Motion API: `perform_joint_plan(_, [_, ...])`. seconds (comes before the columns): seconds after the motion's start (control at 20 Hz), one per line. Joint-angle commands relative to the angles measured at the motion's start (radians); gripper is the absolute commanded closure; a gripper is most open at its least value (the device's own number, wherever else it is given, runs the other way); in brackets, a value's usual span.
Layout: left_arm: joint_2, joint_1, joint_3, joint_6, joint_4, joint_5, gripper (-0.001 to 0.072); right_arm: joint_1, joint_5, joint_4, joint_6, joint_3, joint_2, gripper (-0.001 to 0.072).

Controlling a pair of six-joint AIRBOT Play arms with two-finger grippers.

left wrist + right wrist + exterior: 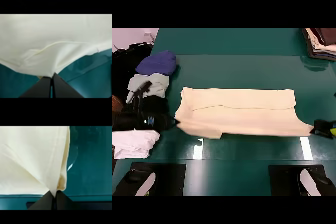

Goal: Fold the shirts.

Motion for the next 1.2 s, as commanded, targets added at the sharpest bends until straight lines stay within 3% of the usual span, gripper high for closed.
perform_joint_plan(0.0, [-0.126,0.001,0.082,0.039,0.046,0.187,0.0682,0.075,-0.093,0.01,0.006,0.143,-0.141,0.0697])
perform_joint_plan(0.3, [-0.556,0.001,0.216,0.112,0.042,0.394,0.068,0.212,-0.246,0.027,0.008,0.41,-0.579,0.0695])
perform_joint_plan(0.45, [-0.719,0.001,0.314,0.111,0.041,0.431,0.0678,0.204,-0.297,0.15,0.007,0.542,-0.75,0.069])
perform_joint_plan(0.5, [-0.753,0.001,0.344,0.11,0.04,0.428,0.0509,0.195,-0.299,0.196,-0.005,0.58,-0.791,0.0575])
perform_joint_plan(0.55, [-0.773,0.001,0.37,0.095,0.036,0.418,0.0206,0.187,-0.296,0.248,-0.021,0.623,-0.83,0.0365])
perform_joint_plan(0.6, [-0.779,0.002,0.394,0.078,0.036,0.402,0.0074,0.17,-0.28,0.287,-0.043,0.658,-0.856,0.0341])
perform_joint_plan(0.85, [-0.778,0.0,0.533,0.085,0.029,0.209,0.0106,0.048,-0.18,0.323,-0.142,0.645,-0.824,0.0341])
perform_joint_plan(0.9, [-0.778,0.0,0.534,0.085,0.004,0.202,0.0178,0.013,-0.176,0.323,-0.15,0.607,-0.808,0.0321])
perform_joint_plan(0.95, [-0.778,0.0,0.533,0.087,-0.014,0.198,0.0471,-0.025,-0.174,0.323,-0.159,0.562,-0.796,0.025])
perform_joint_plan(1.0, [-0.778,0.0,0.533,0.097,-0.036,0.197,0.0673,-0.058,-0.176,0.324,-0.161,0.518,-0.79,0.0133])
perform_joint_plan(1.15, [-0.778,-0.008,0.533,0.111,-0.123,0.204,0.068,-0.143,-0.177,0.355,-0.195,0.4,-0.809,0.0117])
